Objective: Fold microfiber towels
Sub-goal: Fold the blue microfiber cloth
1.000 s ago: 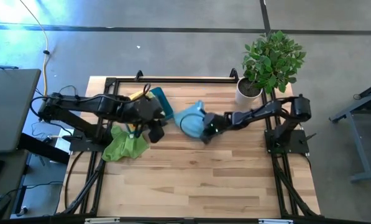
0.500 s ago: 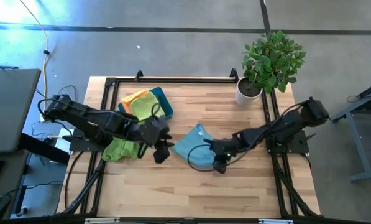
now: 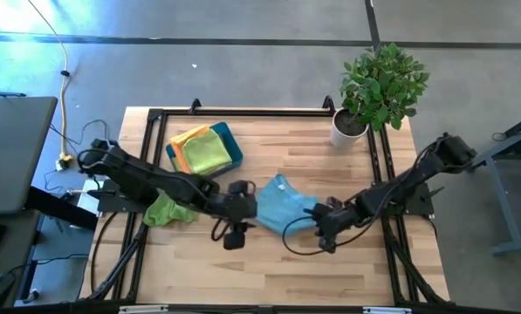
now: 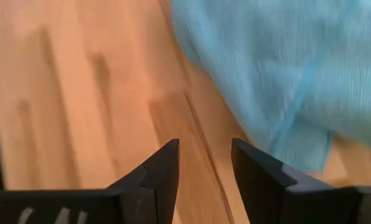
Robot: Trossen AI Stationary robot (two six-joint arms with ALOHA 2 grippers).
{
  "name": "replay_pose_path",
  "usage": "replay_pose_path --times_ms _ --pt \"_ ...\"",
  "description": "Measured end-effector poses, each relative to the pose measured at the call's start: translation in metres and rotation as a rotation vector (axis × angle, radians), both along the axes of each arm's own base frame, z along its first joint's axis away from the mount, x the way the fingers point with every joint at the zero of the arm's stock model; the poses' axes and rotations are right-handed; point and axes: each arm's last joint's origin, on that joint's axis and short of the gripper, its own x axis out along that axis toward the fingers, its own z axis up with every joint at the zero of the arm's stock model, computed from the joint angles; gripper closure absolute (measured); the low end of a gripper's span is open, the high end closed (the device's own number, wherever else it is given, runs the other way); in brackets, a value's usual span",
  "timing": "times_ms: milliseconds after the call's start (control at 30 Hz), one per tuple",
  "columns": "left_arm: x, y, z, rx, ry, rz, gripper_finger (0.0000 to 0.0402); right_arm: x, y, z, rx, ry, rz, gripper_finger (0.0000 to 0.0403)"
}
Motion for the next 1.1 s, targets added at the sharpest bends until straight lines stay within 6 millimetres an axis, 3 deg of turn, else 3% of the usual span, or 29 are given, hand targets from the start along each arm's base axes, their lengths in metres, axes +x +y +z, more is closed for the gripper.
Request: replay_pose_path --times_ms 200,400,667,967,1100 --pt "0.023 0.017 -0.030 -0.022 0.073 -0.055 0.0264 -0.019 -0.008 -0.019 0.021 0.073 -0.038 0.0265" --pt "0.038 0.036 -0.055 -0.072 0.140 -0.134 0.0264 -0.027 -0.015 -0.024 -0.142 0.012 0.111 0.0265" --pt "0.042 0.059 -0.059 -0.050 0.120 -0.209 0.0264 -0.034 -0.021 -0.046 -0.241 -0.083 0.257 0.0265" --pt "0.045 0.095 -0.058 0.001 0.079 -0.184 0.0264 -0.033 -0.027 -0.061 -0.252 -0.177 0.199 0.0265" --pt "0.053 0.109 -0.068 0.002 0.058 -0.172 0.0264 -0.027 -0.028 -0.068 -0.225 -0.201 0.148 0.0274"
